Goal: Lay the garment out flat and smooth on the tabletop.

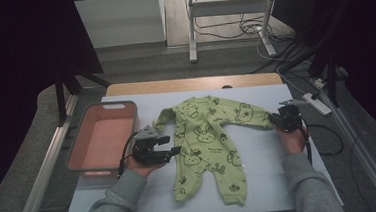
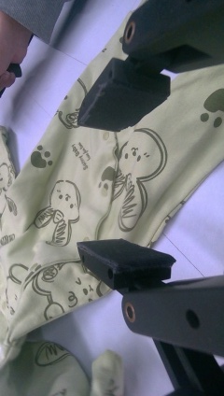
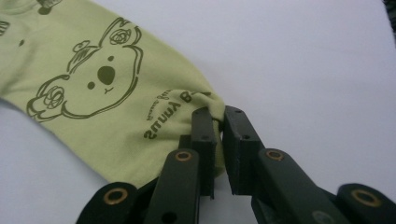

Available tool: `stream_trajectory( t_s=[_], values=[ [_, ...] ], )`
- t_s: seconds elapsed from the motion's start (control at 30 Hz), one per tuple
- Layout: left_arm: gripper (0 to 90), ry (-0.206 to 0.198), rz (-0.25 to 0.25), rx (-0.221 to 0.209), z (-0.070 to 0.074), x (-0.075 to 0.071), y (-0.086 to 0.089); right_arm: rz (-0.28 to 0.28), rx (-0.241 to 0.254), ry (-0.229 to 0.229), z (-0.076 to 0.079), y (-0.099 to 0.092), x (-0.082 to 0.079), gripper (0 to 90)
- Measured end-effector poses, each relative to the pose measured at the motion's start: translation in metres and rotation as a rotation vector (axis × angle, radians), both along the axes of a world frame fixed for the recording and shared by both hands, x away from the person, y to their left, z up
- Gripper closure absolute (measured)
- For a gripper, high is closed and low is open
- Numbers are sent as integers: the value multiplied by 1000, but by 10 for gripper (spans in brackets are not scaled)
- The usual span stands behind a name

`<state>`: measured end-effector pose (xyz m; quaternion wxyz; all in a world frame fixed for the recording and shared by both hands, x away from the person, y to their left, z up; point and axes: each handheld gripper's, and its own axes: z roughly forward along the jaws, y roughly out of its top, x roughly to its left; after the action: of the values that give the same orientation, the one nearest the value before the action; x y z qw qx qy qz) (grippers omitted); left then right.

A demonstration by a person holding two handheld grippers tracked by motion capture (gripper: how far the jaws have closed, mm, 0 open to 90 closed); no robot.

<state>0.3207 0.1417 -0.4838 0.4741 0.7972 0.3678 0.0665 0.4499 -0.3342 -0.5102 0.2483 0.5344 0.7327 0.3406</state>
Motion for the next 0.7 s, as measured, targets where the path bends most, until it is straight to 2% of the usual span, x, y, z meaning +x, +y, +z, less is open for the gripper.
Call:
stream_trajectory(
  t_s=[0.17, 0.33, 0.47, 0.6, 0.63, 0.7],
  values=[
    [344, -4, 3, -4, 1, -2, 2, -30, 7, 12, 1, -9, 0, 830],
    [344, -7, -7, 0, 1, -2, 0, -35, 5, -4, 3, -11, 0, 832],
    [344, -8, -4, -9, 3, -3, 0, -53, 2, 3, 2, -18, 4, 832],
    [344, -10, -3, -7, 3, -3, 1, -69, 22, 7, -1, -26, 6, 830],
    [344, -10, -5, -8, 3, -4, 1, -67, 35, 7, -1, -27, 6, 825],
    [344, -13, -8, -7, 3, -4, 0, -66, 44, -16, 1, -27, 4, 735]
  ],
)
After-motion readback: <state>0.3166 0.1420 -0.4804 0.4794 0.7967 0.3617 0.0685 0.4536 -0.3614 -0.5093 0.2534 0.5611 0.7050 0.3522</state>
